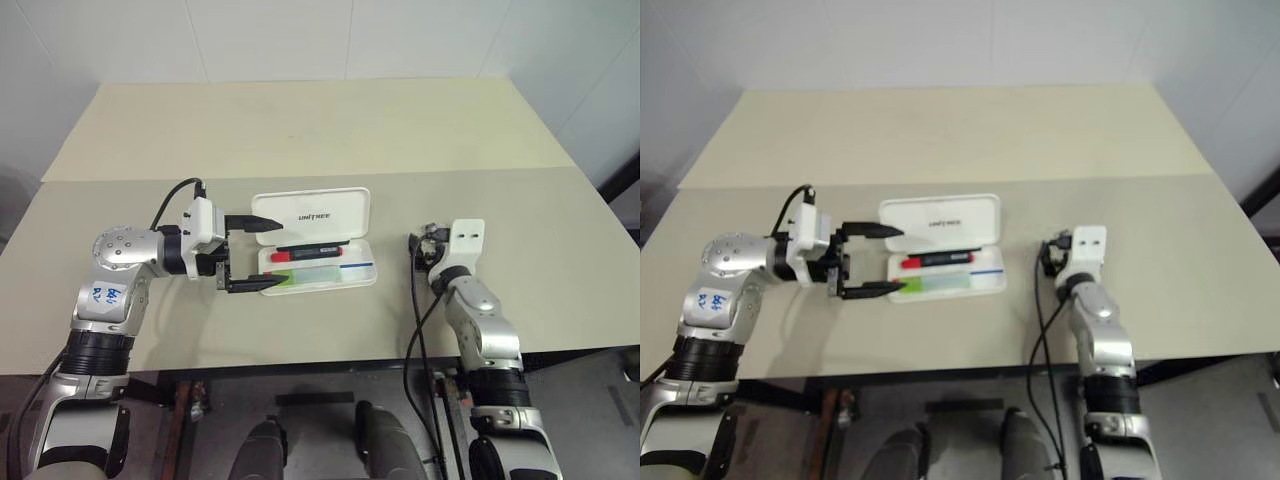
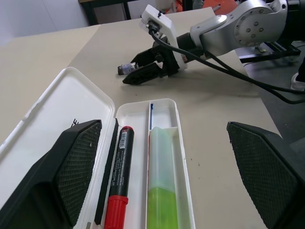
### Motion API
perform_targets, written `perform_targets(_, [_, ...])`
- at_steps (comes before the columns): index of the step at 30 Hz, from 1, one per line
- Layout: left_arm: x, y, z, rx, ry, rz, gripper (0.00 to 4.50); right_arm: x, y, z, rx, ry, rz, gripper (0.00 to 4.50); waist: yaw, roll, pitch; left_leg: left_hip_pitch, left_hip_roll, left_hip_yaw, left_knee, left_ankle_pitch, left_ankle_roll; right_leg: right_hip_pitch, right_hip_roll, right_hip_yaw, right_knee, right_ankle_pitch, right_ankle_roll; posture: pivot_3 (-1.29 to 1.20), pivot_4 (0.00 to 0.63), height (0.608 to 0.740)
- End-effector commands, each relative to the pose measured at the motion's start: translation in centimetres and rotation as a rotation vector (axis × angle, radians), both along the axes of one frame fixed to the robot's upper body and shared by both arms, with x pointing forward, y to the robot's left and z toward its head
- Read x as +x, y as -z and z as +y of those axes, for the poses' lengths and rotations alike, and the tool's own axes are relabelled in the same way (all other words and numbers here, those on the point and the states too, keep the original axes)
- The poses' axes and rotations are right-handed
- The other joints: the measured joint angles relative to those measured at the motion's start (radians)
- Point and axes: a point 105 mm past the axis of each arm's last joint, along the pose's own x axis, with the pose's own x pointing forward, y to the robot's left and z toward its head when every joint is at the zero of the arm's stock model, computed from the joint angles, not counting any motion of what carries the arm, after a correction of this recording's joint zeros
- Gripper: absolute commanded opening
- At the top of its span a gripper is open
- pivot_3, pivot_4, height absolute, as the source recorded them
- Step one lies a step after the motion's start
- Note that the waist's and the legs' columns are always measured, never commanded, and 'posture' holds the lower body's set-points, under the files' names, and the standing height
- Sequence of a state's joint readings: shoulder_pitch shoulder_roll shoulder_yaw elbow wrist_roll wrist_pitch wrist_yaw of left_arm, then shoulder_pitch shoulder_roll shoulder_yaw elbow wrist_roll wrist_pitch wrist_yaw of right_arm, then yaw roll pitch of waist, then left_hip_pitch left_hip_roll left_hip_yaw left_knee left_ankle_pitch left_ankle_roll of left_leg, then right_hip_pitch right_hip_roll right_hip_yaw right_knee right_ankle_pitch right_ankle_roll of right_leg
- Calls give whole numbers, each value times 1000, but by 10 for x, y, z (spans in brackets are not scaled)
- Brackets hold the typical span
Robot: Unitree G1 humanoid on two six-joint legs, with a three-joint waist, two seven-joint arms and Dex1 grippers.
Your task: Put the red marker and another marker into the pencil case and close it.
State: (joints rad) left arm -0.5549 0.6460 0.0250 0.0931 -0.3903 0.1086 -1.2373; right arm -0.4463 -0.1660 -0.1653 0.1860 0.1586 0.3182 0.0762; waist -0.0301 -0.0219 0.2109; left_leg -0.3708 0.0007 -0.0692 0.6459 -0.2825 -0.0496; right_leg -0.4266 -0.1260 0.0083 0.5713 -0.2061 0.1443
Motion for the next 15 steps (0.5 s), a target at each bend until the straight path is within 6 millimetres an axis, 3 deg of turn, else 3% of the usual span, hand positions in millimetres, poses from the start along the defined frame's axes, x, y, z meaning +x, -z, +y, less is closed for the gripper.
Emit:
perform_targets(1, [-1,-10,-2,-12,14,-49,4500,3,-6,-4,19,19,-22,2148,0,0,0,0,0,0,0,0,0,0,0,0,0,0,0,0,150,740])
perform_targets(5, [-2,-10,-3,-17,12,-51,4500,4,-7,-1,1,6,-18,579,-1,0,0,0,0,0,-1,1,1,0,0,0,0,0,-1,0,150,740])
perform_targets(6, [-2,-10,-3,-19,11,-51,4500,4,-6,0,-3,2,-15,371,-1,0,0,0,0,0,-1,1,1,0,0,0,0,0,-1,0,150,740])
perform_targets(10, [-2,-9,-3,-21,7,-51,4500,4,-15,8,-24,-62,-46,359,-1,0,0,0,0,0,-1,1,1,0,0,0,0,0,0,0,150,740])
perform_targets(15, [-3,-9,0,-20,-2,-48,4500,-9,-60,39,-98,-420,-237,359,-1,1,1,0,0,0,-2,1,1,-1,0,0,0,0,0,0,150,740])
